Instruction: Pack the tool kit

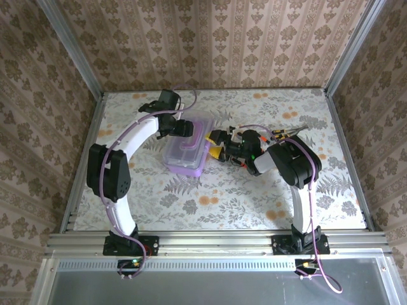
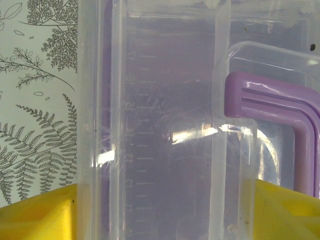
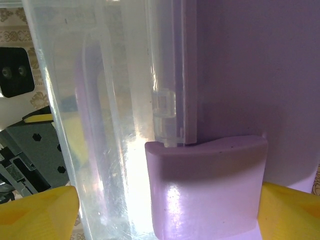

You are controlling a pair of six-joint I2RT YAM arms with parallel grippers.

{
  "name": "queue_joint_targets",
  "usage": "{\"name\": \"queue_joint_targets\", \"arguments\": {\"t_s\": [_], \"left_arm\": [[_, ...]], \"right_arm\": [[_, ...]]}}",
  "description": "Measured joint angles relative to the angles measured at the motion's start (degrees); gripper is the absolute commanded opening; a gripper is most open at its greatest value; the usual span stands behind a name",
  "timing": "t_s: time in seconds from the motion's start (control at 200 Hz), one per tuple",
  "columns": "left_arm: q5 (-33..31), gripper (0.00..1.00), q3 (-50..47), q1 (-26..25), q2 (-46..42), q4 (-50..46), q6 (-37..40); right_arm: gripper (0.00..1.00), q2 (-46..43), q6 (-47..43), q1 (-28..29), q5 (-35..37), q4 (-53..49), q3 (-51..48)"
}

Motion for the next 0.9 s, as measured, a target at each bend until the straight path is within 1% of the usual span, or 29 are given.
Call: {"name": "queue_joint_targets", "arguments": {"t_s": [0.335,0.705,0.795,0.9], "left_arm": [[-0.02,0.63,0.26,-0.09,1.62,4.55,-0.92],[-1.18,0.62,0.26,-0.92,2.23,6.88,-1.97],[-5.14,0.62,0.39,-1.18,2.38,7.43,-1.14],[-7.69,0.62,0.52,-1.97,2.54,7.74,-0.90]], "right_arm": [[0.88,-0.37,3.58,-2.73,-0.20,-3.50,2.84],[0.87,-2.47,3.61,-4.94,-0.17,-6.25,2.60],[0.87,-4.37,4.07,-6.25,-0.79,-4.39,2.01],[0.87,-9.97,4.28,-7.61,-1.25,1.05,2.08]]}}
